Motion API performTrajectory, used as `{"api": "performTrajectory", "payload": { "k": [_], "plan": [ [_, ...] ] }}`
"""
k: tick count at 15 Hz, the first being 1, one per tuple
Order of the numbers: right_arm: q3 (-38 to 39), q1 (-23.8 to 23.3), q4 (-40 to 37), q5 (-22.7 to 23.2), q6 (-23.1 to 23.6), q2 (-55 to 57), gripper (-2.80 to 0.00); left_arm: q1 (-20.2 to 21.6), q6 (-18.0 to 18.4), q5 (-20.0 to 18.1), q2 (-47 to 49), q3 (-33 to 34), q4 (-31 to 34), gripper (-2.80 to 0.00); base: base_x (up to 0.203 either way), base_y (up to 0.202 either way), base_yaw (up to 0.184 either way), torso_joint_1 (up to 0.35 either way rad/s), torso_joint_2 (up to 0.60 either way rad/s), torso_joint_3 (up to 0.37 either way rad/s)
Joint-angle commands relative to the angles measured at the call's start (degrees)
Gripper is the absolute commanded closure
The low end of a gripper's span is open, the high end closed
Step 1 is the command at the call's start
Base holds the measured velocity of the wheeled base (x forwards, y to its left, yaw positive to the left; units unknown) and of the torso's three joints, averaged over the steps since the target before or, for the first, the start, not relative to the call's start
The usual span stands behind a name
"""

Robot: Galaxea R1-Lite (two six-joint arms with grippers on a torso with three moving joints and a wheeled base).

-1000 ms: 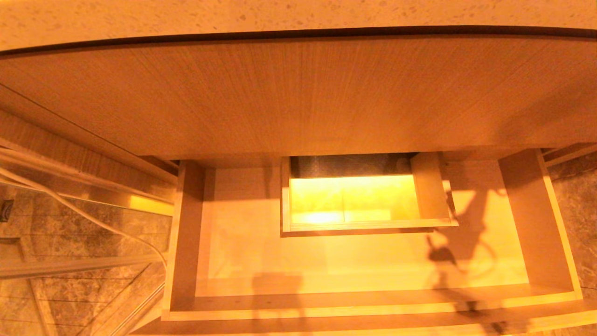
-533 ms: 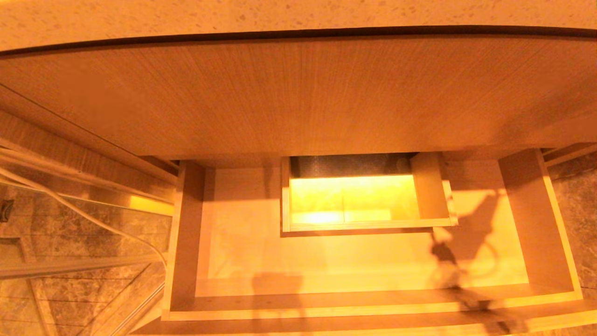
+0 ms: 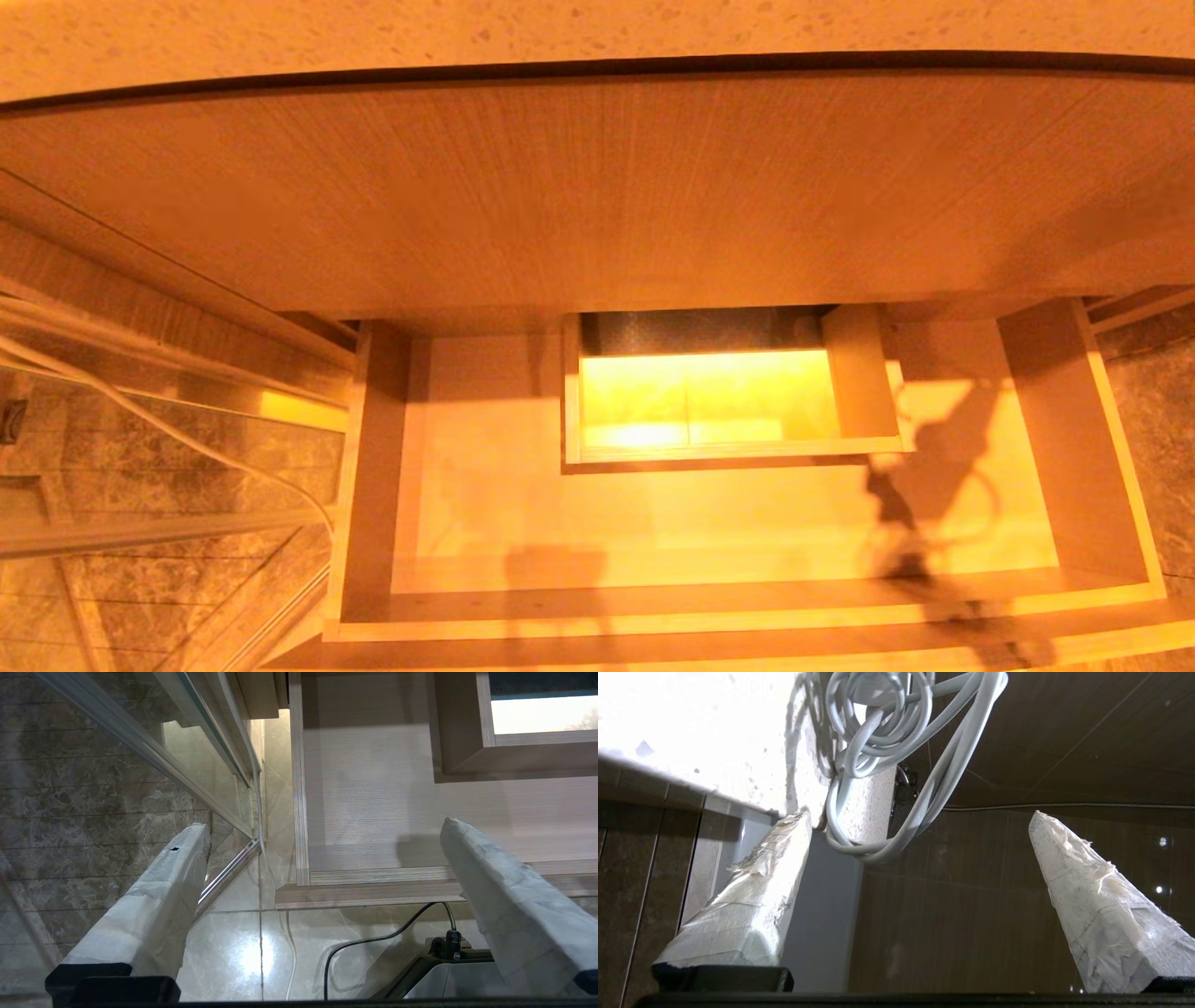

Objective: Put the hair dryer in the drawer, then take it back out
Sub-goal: Pick up the hairdryer

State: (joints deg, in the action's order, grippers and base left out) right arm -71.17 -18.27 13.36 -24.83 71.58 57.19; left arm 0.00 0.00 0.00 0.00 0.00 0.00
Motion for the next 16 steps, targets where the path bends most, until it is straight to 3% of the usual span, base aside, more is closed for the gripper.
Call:
{"api": "performTrajectory", "payload": {
  "k": [1, 5, 12, 13, 14, 16],
  "plan": [
    [-0.24, -0.01, 0.98, -0.13, 0.44, 0.96, -2.80, 0.00, 0.00, 0.00, 0.00, 0.00, 0.00, -2.80, 0.000, 0.000, 0.000, 0.000, 0.00, 0.000],
    [0.41, -0.01, 9.48, -0.11, 0.69, 3.38, -2.80, 0.00, 0.00, 0.00, 0.00, 0.00, 0.00, -2.80, 0.000, 0.000, 0.000, 0.000, 0.00, 0.000],
    [-0.37, -0.01, 10.49, -0.30, 0.66, 5.87, -2.80, 0.00, 0.00, 0.00, 0.00, 0.00, 0.00, -2.80, 0.000, 0.000, 0.000, 0.000, 0.00, 0.000],
    [-0.30, -0.01, 10.87, -0.30, 0.66, 5.92, -2.09, 0.00, 0.00, 0.00, 0.00, 0.00, 0.00, -2.80, 0.000, 0.000, 0.000, 0.000, 0.00, 0.000],
    [-0.14, -0.01, 10.98, -0.22, 0.69, 5.76, 0.00, 0.00, 0.00, 0.00, 0.00, 0.00, 0.00, -2.80, 0.000, 0.000, 0.000, 0.000, 0.00, 0.000],
    [0.51, -0.01, 11.33, -0.30, 0.49, 5.65, 0.00, 0.00, 0.00, 0.00, 0.00, 0.00, 0.00, -2.80, 0.000, 0.000, 0.000, 0.000, 0.00, 0.000]
  ]
}}
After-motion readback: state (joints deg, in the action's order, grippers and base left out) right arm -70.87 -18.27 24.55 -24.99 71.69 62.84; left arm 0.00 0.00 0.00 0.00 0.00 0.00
